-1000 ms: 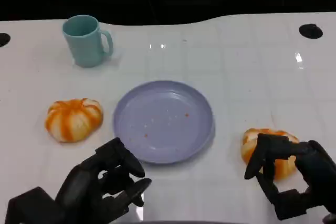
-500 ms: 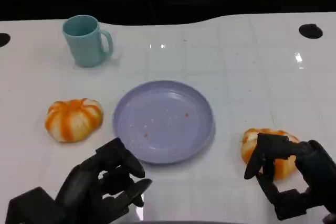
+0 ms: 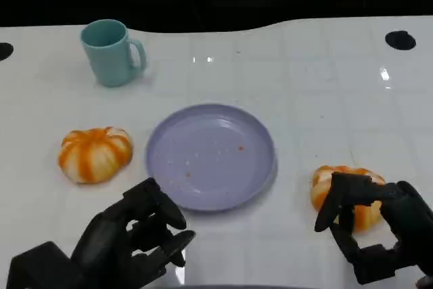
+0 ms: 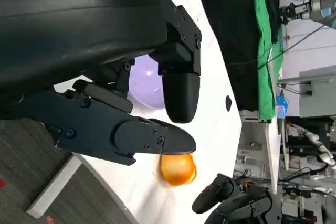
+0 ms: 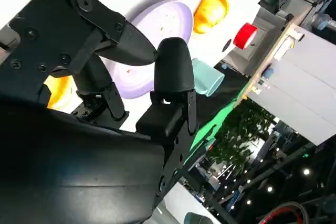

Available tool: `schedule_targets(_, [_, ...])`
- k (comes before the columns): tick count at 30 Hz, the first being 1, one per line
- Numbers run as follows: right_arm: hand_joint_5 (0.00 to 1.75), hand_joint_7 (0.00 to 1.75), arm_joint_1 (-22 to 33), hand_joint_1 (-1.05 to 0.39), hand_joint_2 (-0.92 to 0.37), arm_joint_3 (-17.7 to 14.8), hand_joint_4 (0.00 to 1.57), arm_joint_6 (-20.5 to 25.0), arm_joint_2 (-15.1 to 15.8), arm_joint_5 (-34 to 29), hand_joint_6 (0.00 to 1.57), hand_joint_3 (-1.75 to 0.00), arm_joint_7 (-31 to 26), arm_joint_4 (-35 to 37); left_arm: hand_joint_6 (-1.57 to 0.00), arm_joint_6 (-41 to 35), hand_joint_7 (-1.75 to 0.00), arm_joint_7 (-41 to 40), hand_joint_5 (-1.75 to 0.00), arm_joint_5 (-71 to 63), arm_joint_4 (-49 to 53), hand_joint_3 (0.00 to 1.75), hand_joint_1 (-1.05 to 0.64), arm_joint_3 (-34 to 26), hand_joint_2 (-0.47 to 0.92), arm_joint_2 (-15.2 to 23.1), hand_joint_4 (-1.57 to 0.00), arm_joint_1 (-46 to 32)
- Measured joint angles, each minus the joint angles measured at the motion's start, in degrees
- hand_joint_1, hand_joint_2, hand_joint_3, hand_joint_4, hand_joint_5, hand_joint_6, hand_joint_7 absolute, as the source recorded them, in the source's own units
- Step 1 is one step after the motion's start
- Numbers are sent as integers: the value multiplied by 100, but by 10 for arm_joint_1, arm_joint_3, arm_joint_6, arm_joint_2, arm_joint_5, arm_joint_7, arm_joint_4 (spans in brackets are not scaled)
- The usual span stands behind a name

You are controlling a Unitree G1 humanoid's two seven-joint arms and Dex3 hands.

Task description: Grasp the bread from the table and place it into the plate.

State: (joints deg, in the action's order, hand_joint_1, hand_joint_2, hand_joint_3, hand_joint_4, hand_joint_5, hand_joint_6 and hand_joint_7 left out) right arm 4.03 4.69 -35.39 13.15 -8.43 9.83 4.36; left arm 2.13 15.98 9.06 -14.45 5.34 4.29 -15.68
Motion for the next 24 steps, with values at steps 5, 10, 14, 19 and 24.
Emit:
schedule_targets(5, [175, 138, 0, -16, -24, 0, 88, 0, 0, 1, 87, -148, 0, 0, -45, 0, -173, 0, -175, 0, 0, 24, -54, 0, 92, 0, -65, 0])
schedule_targets(10, [175, 138, 0, -15, -24, 0, 88, 0, 0, 1, 87, -149, 0, 0, -45, 0, -173, 0, -175, 0, 0, 23, -54, -1, 92, 1, -65, 0])
schedule_targets(14, [175, 138, 0, -17, -24, 0, 88, 0, 0, 2, 87, -148, 1, 0, -45, 0, -173, 0, -175, 0, 0, 23, -54, -1, 92, 1, -65, 0])
schedule_targets(19, [175, 138, 0, -15, -24, 0, 88, 0, 0, 2, 87, -149, 1, 0, -45, 0, -172, 0, -175, 0, 0, 24, -53, -1, 92, 1, -66, 0])
schedule_targets(24, [172, 133, 0, -12, -24, 0, 84, 0, 0, 3, 84, -149, 1, 0, -46, 0, -172, 0, -175, 0, 0, 23, -54, -1, 92, 1, -66, 0])
